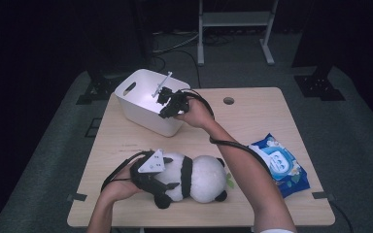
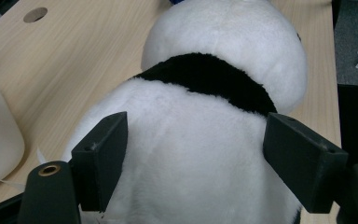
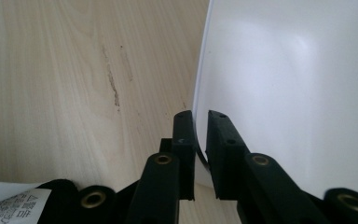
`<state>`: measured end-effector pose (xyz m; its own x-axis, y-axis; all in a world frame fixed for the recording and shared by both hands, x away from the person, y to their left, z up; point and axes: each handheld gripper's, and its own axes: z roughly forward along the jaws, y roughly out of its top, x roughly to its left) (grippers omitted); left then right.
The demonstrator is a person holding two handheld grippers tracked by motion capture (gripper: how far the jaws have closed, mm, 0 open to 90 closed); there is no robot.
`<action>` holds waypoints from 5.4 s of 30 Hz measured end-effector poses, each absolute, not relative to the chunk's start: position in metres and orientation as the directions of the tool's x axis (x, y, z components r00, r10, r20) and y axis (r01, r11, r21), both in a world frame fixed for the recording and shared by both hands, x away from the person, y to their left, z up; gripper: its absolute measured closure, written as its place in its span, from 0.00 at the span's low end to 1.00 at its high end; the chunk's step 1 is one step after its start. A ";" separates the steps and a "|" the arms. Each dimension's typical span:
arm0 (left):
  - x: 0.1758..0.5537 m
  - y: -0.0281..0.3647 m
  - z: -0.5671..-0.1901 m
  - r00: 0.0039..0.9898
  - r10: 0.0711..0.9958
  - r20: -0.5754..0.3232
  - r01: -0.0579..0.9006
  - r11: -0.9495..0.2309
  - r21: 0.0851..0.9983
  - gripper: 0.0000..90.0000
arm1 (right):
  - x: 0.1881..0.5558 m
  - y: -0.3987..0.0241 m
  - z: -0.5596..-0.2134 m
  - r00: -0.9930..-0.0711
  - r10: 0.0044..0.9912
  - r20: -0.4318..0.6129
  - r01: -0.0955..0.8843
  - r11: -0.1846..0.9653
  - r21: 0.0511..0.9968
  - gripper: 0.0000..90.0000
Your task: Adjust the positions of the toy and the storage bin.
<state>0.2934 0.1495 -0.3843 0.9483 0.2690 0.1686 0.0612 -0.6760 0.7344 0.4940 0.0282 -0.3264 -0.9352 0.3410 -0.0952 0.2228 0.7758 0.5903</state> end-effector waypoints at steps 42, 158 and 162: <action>0.293 0.144 -0.384 0.956 0.263 0.127 0.081 -0.657 0.749 0.26 | 0.419 -0.079 -0.325 -0.970 0.225 -0.092 0.138 0.820 0.555 0.91; 0.303 0.190 -0.376 0.925 0.371 0.080 0.166 -0.585 0.794 0.20 | 0.333 -0.065 -0.395 -0.978 0.198 0.071 0.205 0.824 0.528 0.27; 0.304 0.195 -0.377 0.923 0.379 0.072 0.175 -0.579 0.796 0.20 | 0.332 -0.063 -0.394 -0.977 0.204 0.067 0.208 0.828 0.520 0.33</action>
<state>0.3043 0.1945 -0.3774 0.9227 0.3787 0.0724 0.1752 -0.5791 0.7962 0.3319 -0.0633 -0.3940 -0.9768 0.2037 0.0668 0.2083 0.8284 0.5199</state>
